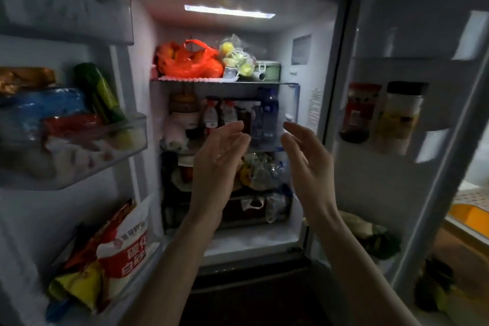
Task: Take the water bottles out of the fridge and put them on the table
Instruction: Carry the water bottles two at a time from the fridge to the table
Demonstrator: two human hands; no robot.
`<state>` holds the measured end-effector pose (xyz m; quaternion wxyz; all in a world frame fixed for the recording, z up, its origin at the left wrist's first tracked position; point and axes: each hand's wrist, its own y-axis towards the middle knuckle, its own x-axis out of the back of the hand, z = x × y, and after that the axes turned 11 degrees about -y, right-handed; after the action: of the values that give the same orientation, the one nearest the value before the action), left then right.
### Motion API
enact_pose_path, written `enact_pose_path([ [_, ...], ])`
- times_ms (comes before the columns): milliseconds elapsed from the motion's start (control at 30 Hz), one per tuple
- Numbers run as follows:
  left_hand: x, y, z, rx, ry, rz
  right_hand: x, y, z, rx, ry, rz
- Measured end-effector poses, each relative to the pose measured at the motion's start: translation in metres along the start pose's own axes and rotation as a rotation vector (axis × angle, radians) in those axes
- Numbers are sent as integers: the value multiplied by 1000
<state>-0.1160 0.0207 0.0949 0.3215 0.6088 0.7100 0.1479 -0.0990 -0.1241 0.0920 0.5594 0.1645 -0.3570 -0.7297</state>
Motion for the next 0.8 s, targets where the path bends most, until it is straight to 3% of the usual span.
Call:
enact_pose_path([
  [333, -4, 156, 119, -52, -44, -75, -83, 139, -113, -34, 34, 5],
  [800, 41, 314, 231, -18, 54, -251, -198, 283, -257, -144, 123, 51],
])
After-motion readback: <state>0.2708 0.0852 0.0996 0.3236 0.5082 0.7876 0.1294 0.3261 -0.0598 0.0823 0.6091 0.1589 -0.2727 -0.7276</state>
